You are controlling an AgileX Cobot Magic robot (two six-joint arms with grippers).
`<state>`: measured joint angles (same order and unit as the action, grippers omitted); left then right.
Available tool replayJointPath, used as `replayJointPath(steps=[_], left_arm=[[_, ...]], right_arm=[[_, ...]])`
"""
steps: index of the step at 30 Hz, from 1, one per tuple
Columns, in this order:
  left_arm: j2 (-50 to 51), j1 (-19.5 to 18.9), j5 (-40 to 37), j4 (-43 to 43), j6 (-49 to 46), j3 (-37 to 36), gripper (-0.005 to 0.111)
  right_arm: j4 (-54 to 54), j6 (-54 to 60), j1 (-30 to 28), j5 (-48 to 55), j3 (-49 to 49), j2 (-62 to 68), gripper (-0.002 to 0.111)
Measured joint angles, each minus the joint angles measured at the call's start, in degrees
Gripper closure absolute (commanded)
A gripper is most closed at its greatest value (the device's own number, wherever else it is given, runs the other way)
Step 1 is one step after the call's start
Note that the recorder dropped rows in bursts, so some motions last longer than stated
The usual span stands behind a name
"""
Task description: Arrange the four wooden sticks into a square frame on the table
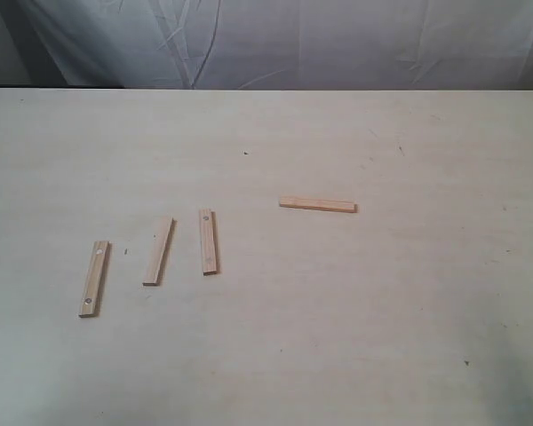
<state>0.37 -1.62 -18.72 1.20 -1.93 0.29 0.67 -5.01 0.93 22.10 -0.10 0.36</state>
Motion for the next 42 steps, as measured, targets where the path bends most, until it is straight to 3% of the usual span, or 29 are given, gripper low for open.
replayJointPath(steps=[21, 33, 42], left_arm=[[0.0, 0.0, 0.0, 0.0, 0.0, 0.0, 0.107], [0.0, 0.0, 0.0, 0.0, 0.0, 0.0, 0.107], [0.0, 0.0, 0.0, 0.0, 0.0, 0.0, 0.107]], right_arm=[[0.0, 0.0, 0.0, -0.3, 0.0, 0.0, 0.109], [0.0, 0.0, 0.0, -23.8, 0.0, 0.0, 0.109], [0.0, 0.0, 0.0, -27.0, 0.0, 0.0, 0.109]])
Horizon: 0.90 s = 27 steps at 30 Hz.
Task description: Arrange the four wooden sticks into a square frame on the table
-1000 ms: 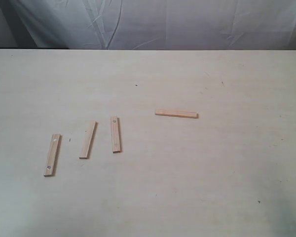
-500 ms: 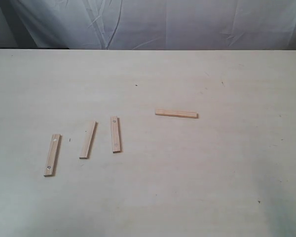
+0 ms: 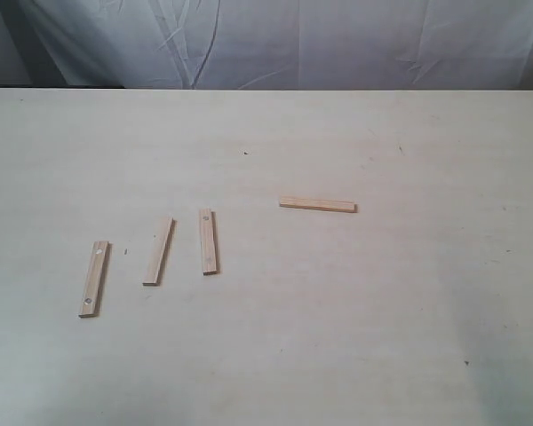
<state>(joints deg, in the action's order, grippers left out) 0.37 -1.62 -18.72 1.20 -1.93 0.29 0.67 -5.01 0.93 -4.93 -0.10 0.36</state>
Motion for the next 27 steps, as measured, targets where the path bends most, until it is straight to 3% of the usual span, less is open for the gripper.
replayJointPath(steps=[9, 17, 27], left_arm=[[0.0, 0.0, 0.0, 0.0, 0.0, 0.0, 0.107], [0.0, 0.0, 0.0, 0.0, 0.0, 0.0, 0.107], [0.0, 0.0, 0.0, 0.0, 0.0, 0.0, 0.107]], right_arm=[[0.0, 0.0, 0.0, 2.1, -1.4, 0.2, 0.109], [0.0, 0.0, 0.0, 30.5, -23.3, 19.4, 0.109], [-0.1, 0.0, 0.0, 30.4, -25.9, 27.3, 0.109]])
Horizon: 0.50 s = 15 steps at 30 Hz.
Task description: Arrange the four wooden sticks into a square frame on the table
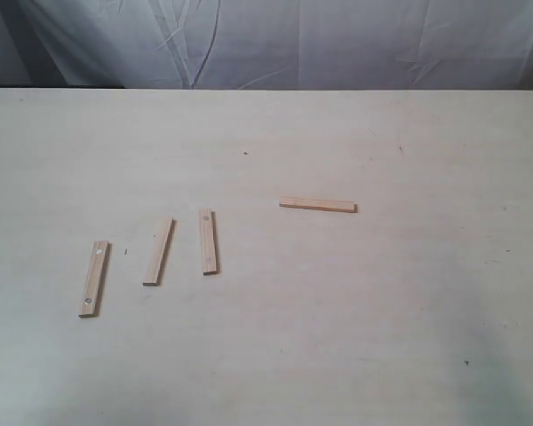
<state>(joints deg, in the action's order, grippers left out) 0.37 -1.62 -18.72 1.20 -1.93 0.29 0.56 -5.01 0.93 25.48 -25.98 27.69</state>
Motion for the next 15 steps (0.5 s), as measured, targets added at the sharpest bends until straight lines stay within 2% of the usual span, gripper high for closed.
replayJointPath(steps=[7, 15], left_arm=[[0.0, 0.0, 0.0, 0.0, 0.0, 0.0, 0.107], [0.0, 0.0, 0.0, 0.0, 0.0, 0.0, 0.107]], right_arm=[[0.8, 0.0, 0.0, 5.6, -5.0, 13.3, 0.109], [9.2, 1.8, 0.9, 10.1, -13.7, 34.2, 0.109]])
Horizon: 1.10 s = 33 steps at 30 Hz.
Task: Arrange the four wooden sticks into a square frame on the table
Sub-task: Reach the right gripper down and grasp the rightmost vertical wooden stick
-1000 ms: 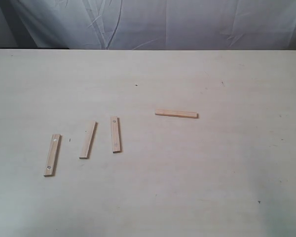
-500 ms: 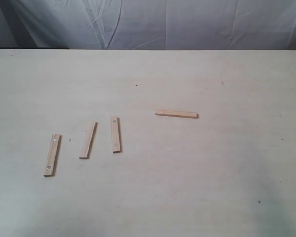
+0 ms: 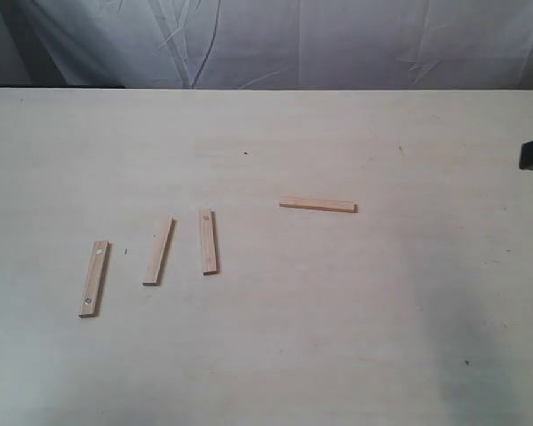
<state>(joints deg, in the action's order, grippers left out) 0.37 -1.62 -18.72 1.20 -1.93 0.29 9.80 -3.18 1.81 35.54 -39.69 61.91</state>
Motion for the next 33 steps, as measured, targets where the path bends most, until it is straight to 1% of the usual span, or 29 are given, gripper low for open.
replayJointPath(steps=[3, 7, 12, 16, 23, 31, 33], left_arm=[[0.0, 0.0, 0.0, 0.0, 0.0, 0.0, 0.107], [0.0, 0.0, 0.0, 0.0, 0.0, 0.0, 0.107], [0.0, 0.0, 0.0, 0.0, 0.0, 0.0, 0.107], [0.0, 0.0, 0.0, 0.0, 0.0, 0.0, 0.107], [0.0, 0.0, 0.0, 0.0, 0.0, 0.0, 0.107], [0.0, 0.0, 0.0, 0.0, 0.0, 0.0, 0.107], [0.0, 0.0, 0.0, 0.0, 0.0, 0.0, 0.107]], right_arm=[[0.8, 0.5, 2.7, 0.4, -3.4, 7.0, 0.109], [1.6, 0.5, 8.6, 1.0, -8.8, 15.3, 0.109], [2.3, -0.7, 18.3, 1.2, -17.4, 25.6, 0.109], [2.4, -2.9, 24.9, 1.5, -24.1, 32.9, 0.109], [1.8, -7.9, 35.3, 7.1, -40.0, 46.5, 0.109], [-5.8, -18.1, 43.1, 15.8, -58.7, 60.1, 0.109], [-7.8, -20.2, 44.0, 17.7, -62.2, 63.1, 0.104]])
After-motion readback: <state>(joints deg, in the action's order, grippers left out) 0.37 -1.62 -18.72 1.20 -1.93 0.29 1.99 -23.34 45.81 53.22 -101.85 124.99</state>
